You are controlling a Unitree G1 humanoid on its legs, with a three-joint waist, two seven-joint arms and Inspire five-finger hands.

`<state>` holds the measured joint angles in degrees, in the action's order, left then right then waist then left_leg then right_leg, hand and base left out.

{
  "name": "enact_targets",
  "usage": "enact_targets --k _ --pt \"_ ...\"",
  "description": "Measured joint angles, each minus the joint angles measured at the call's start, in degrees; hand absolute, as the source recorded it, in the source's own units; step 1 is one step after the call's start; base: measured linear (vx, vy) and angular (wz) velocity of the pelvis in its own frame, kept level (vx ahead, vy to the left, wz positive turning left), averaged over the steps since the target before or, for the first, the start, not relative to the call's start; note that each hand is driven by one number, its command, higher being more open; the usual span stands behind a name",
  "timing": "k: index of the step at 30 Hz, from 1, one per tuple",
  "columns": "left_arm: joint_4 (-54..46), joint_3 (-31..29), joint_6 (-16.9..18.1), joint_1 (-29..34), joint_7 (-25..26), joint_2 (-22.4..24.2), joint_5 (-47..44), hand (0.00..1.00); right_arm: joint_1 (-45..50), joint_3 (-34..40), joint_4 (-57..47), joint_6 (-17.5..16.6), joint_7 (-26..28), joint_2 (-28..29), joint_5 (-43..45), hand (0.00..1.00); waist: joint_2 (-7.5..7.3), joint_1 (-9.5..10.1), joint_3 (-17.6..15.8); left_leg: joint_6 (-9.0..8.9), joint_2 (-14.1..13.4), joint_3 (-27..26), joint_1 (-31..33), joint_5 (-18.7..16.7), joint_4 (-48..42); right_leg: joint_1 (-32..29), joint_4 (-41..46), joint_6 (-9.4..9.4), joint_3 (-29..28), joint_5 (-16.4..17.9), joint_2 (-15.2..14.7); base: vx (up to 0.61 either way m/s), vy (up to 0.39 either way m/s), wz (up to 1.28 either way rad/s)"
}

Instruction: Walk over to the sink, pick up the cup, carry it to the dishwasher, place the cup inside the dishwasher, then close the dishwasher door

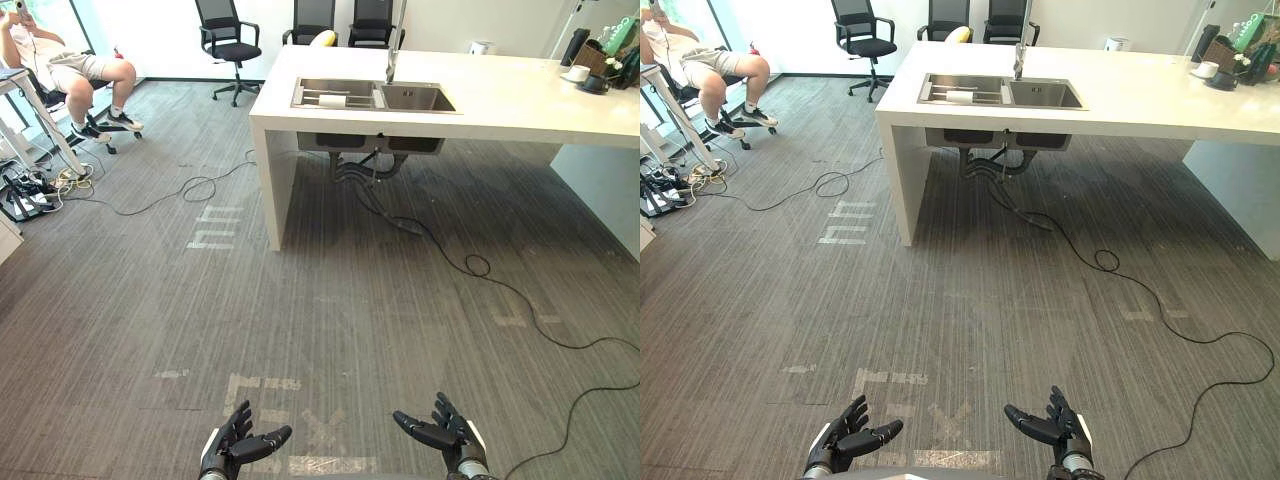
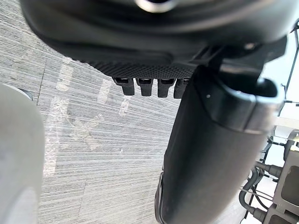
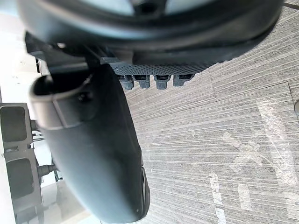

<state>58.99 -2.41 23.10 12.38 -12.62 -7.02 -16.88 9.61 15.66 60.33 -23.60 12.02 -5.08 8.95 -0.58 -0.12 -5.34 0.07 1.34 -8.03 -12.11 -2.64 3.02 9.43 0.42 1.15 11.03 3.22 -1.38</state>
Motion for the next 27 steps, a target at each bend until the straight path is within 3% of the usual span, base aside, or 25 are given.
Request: enact_targets --k 9,12,16,20,24,25,27 --pt "-0.1 0.1 0.8 0.2 0.0 0.2 -0.1 1.0 0.2 1.5 0.0 -0.4 0.2 0.2 0.2 1.0 0.23 -0.18 -0.3 0.17 -0.2 -1.2 0.1 -0.7 -0.6 -0.5 0.3 -0.11 -1.5 0.0 0.2 -0.01 -0.011 -0.08" --pt "-0.5 0.0 1.3 0.7 0.0 0.2 -0.1 1.0 0.6 2.1 -0.3 -1.0 0.2 0.1 0.6 1.0 0.49 0.04 -0.6 0.63 -0.6 -2.4 1.5 -3.4 -4.1 -1.7 2.3 -0.57 -2.5 1.1 0.3 -0.01 0.0 -0.19" --pt "-2.9 0.1 2.2 1.5 0.1 0.2 -0.2 1.0 2.1 2.2 -2.4 -1.5 0.4 0.0 1.2 1.0 0.45 0.33 -1.8 2.09 -0.7 -3.2 5.1 -9.6 -14.2 -7.9 17.4 1.85 -2.7 9.7 -2.1 0.02 0.019 -0.09" --pt "-4.1 0.5 2.4 1.7 1.2 0.0 -0.2 1.0 2.0 1.5 -2.6 -1.6 0.9 -0.2 2.3 1.0 0.34 0.73 -4.9 3.12 -0.8 -3.9 2.9 -13.6 -19.2 -17.4 42.9 3.08 2.5 12.4 -7.8 0.08 0.032 -0.09" --pt "-6.6 0.5 2.4 2.0 1.4 -1.2 -1.1 1.0 1.8 -0.1 -2.7 -2.0 1.9 -0.2 2.6 1.0 1.34 0.72 -5.3 1.05 -4.4 -3.4 1.4 -15.8 -20.0 -21.7 38.6 3.2 6.3 13.0 -8.6 0.19 -0.058 0.04" --pt "-7.5 0.4 2.4 1.7 1.4 -1.8 -1.9 1.0 1.8 -0.8 -3.1 -2.4 2.7 -0.2 2.7 1.0 0.99 0.77 -5.6 -0.53 -6.3 -3.1 0.7 -16.8 -20.3 -23.4 34.1 3.37 6.9 11.9 -8.4 0.24 -0.155 0.06" --pt "-7.5 0.1 2.3 1.2 1.4 -2.8 -2.4 1.0 2.1 -0.9 -4.4 -2.5 3.8 -0.2 2.8 1.0 -0.24 0.76 -5.7 -2.79 -7.2 -2.9 -0.8 -18.2 -20.6 -24.5 29.7 3.09 6.0 8.5 -8.8 0.34 -0.25 0.06"
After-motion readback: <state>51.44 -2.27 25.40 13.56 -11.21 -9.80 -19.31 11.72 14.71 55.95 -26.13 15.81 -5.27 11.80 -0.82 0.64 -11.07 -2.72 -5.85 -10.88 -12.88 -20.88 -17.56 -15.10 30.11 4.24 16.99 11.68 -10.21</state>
